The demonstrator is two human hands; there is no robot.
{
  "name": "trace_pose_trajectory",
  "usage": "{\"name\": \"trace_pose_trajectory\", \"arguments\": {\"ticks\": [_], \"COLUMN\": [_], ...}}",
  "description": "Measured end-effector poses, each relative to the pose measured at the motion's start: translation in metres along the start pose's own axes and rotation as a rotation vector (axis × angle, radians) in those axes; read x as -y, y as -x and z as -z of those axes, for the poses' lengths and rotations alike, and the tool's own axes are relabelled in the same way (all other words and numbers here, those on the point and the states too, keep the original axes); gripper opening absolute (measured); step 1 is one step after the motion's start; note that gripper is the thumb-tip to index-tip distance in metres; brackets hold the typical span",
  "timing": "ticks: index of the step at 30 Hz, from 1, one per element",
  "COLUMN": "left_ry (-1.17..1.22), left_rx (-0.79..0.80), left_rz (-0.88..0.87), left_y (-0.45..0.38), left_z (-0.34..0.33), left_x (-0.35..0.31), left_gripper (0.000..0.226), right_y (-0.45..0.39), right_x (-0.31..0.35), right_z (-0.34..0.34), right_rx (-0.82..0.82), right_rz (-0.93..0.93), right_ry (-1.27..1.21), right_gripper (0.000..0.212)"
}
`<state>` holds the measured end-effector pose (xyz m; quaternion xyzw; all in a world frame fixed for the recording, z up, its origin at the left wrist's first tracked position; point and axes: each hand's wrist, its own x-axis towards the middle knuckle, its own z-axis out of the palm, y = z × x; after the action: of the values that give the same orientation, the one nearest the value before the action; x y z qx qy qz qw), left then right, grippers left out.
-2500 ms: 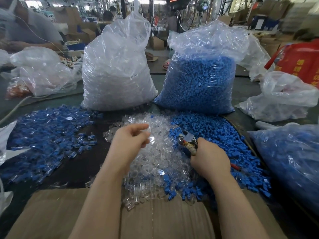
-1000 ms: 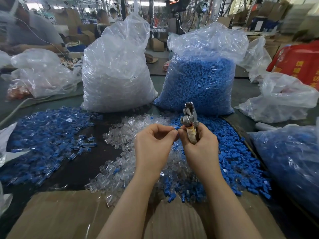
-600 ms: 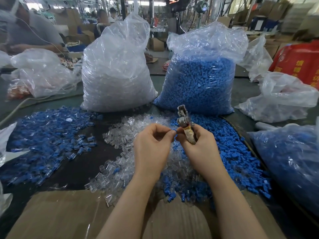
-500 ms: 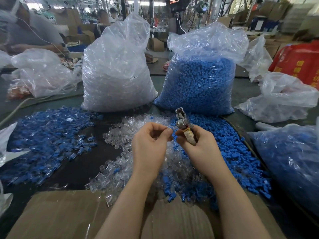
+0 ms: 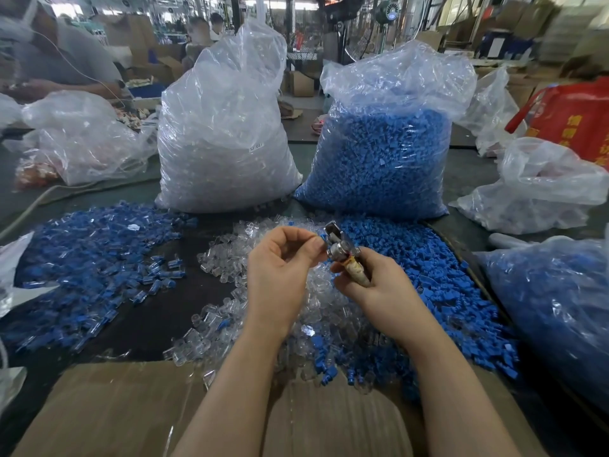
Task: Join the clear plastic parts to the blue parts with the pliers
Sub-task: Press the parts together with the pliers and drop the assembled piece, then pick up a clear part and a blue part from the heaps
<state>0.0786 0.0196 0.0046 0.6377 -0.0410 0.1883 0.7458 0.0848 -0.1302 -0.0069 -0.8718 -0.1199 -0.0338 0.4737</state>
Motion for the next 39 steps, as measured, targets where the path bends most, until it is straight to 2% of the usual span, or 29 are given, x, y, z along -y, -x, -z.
{"name": "trace_pose_trajectory", "arguments": {"ticks": [10,18,22,25,30,35,39], "left_ry": [-0.012,-0.003,0.001,0.061,0.461,0.796,1.01], "left_rx": [0.082,0.078,0.063,-0.097,-0.585,-0.812,-0.942], "left_rz": [-0.022,-0.002,0.083,0.24,0.485,0.572,0.514], "left_y": [-0.001,0.0,-0.002,-0.011,-0.028,-0.027,-0.027], "left_z": [0.004,0.005,0.007,0.026,0.086,0.13,0.144], "left_x": [-0.003,-0.005,-0.009,-0.011,-0.01,0.0,0.004], "left_gripper": [0.014,0.014,0.009,0.008,0.007,0.018,0.026], "right_y": [0.002,0.001,0.001,0.0,-0.003,-0.005,-0.005], "right_x": [-0.002,-0.003,-0.002,-0.004,-0.017,-0.028,-0.032], "right_z": [0.0,-0.001,-0.002,-0.003,0.006,0.013,0.013], "right_rx": [0.002,-0.019,-0.041,-0.122,-0.225,-0.25,-0.231], "right_rz": [0.003,0.017,0.031,0.02,-0.097,-0.217,-0.263], "right_ry": [0.049,0.092,0.091,0.163,0.31,0.496,0.59], "right_gripper": [0.023,0.02,0.012,0.002,0.008,0.018,0.023]}}
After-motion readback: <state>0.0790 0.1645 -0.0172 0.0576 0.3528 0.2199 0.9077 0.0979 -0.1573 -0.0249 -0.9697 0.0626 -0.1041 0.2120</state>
